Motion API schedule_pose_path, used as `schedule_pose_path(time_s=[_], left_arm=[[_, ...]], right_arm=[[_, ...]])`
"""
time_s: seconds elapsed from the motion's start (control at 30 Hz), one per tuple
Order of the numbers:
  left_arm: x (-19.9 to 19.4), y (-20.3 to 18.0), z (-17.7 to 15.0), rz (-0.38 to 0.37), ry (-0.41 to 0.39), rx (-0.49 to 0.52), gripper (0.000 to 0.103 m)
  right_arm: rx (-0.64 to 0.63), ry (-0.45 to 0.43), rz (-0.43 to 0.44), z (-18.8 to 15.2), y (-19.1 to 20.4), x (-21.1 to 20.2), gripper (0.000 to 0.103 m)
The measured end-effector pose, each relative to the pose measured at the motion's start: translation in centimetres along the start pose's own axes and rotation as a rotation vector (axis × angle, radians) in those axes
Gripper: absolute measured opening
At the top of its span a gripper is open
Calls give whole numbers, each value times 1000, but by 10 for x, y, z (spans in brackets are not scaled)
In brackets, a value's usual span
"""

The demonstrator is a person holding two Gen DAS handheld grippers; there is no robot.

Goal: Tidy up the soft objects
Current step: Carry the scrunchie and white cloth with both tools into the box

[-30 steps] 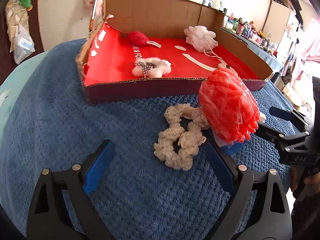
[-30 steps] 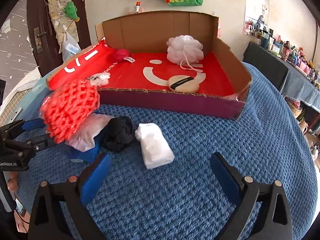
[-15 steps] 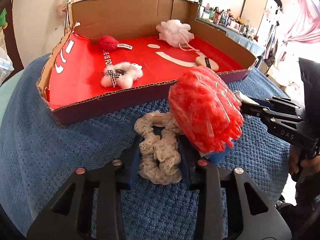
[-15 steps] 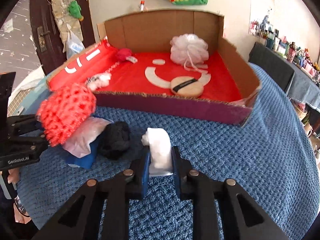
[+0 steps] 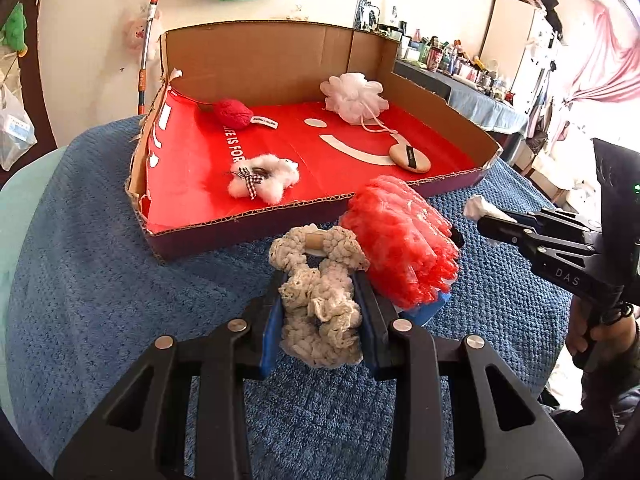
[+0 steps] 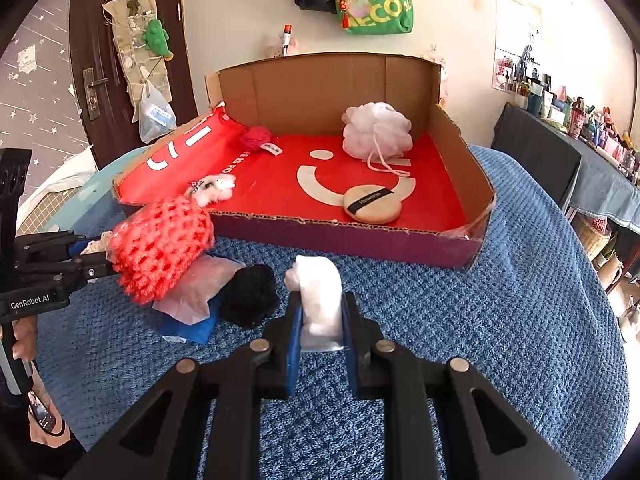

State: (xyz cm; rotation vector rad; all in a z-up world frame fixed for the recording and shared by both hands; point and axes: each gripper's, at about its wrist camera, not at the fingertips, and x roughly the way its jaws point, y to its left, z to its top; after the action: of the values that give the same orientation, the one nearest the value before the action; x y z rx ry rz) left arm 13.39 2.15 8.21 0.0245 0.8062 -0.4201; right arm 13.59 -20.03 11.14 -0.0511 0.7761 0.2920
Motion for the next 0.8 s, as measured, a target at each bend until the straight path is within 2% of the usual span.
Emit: schedule_pose_path(time_s=[0.5,0.67,0.8], left_arm=[[-13,2,6,-2,-27,-4,31],[-19,0,30,-46,-67,2,31],[-4,-6,54,-87,-64,25,31]], right_arm=[[0,-15,3,3,3,-7,20],[-17,-43,19,18,5,-12,20],[-43,-67,33,40,10,-8,20]])
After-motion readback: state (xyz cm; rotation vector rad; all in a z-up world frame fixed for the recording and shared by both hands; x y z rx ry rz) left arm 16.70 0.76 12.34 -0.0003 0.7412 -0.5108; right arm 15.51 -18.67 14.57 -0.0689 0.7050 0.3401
